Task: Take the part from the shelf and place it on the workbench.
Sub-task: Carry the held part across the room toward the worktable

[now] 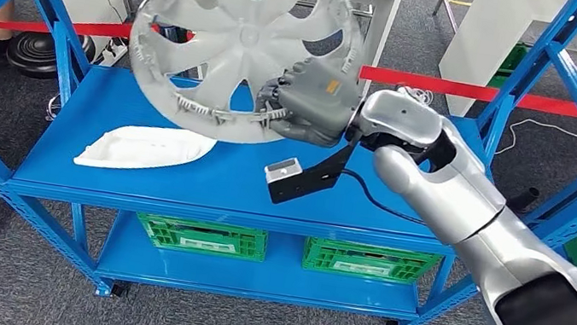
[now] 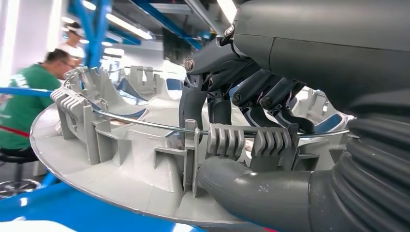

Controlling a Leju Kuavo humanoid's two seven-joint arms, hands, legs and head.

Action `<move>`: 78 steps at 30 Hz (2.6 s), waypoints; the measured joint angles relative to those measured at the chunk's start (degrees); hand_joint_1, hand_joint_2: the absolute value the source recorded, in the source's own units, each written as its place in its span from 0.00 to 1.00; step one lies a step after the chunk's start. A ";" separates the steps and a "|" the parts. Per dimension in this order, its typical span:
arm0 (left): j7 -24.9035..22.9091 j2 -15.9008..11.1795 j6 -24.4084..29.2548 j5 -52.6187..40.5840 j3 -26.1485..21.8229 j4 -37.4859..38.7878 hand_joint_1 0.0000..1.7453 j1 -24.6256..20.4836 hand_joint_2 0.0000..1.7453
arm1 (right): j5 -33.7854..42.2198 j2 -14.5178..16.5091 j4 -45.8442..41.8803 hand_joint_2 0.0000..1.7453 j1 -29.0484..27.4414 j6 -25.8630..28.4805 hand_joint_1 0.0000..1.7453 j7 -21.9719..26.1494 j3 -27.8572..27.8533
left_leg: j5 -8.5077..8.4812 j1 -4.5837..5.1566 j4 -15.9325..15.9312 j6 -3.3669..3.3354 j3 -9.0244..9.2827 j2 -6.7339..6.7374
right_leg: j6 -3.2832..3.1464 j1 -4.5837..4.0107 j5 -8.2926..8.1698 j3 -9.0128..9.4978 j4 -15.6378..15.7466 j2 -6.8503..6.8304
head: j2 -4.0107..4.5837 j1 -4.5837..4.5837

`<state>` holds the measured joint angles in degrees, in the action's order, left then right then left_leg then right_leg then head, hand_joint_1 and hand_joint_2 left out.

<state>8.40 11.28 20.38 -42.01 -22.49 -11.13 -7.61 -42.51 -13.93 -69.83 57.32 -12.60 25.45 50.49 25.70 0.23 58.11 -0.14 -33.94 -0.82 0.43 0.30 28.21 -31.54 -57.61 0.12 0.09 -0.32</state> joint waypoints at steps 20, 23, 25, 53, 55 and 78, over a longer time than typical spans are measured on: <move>-1.03 0.21 1.59 1.25 -1.51 0.01 0.00 -0.34 1.00 | 2.64 -1.24 -3.53 1.00 -0.26 1.00 1.00 -1.42 3.69 | 0.00 0.00 0.01 0.00 0.01 0.03 | 0.00 0.00 0.00 -0.01 0.01 0.03 | 0.00 -0.01; -0.79 0.25 1.51 1.29 -1.85 0.01 0.00 -0.36 1.00 | 2.68 -1.65 -5.20 1.00 -0.85 1.09 1.00 -2.09 3.69 | 0.00 0.00 0.01 0.00 0.01 0.07 | 0.00 0.00 0.00 -0.03 0.01 0.06 | 0.00 -0.01; -0.63 0.26 1.63 1.31 -1.94 0.01 0.00 -0.37 1.00 | 2.47 -1.84 -6.38 1.00 -1.13 1.26 1.00 -2.73 3.69 | 0.00 0.00 0.01 0.00 0.01 0.07 | 0.00 0.00 0.00 -0.03 0.01 0.06 | 0.00 0.01; -0.02 0.43 1.96 3.33 -4.46 0.00 0.00 -0.53 1.00 | 1.35 -3.08 -8.59 1.00 -3.01 2.16 1.00 -3.28 3.21 | 0.11 -0.96 -0.03 -0.32 0.42 0.51 | 1.48 1.17 2.24 -7.53 -11.69 0.01 | 0.00 -0.32; 0.03 0.41 1.96 3.51 -4.67 -0.01 0.00 -0.58 1.00 | 1.36 -3.08 -8.59 1.00 -3.03 2.18 1.00 -3.28 3.17 | 0.59 -1.15 0.83 0.57 0.11 0.39 | 1.48 1.32 -0.90 -4.72 -4.91 0.15 | 0.00 -0.31; 0.12 0.21 2.18 2.86 -4.88 -0.17 0.00 -1.08 1.00 | 1.21 -3.49 -8.59 1.00 -3.28 2.30 1.00 -3.38 2.97 | 1.60 -0.39 0.11 -0.61 1.96 1.06 | 0.41 0.45 -0.93 -9.31 -7.02 0.14 | 0.00 -0.44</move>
<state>8.52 11.49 22.56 -39.15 -27.38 -11.29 -8.68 -41.30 -17.41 -78.42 54.04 -10.29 22.08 53.46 27.30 -0.15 58.23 -0.75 -31.99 0.24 0.83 0.75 27.28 -40.86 -64.63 0.26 0.09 -0.77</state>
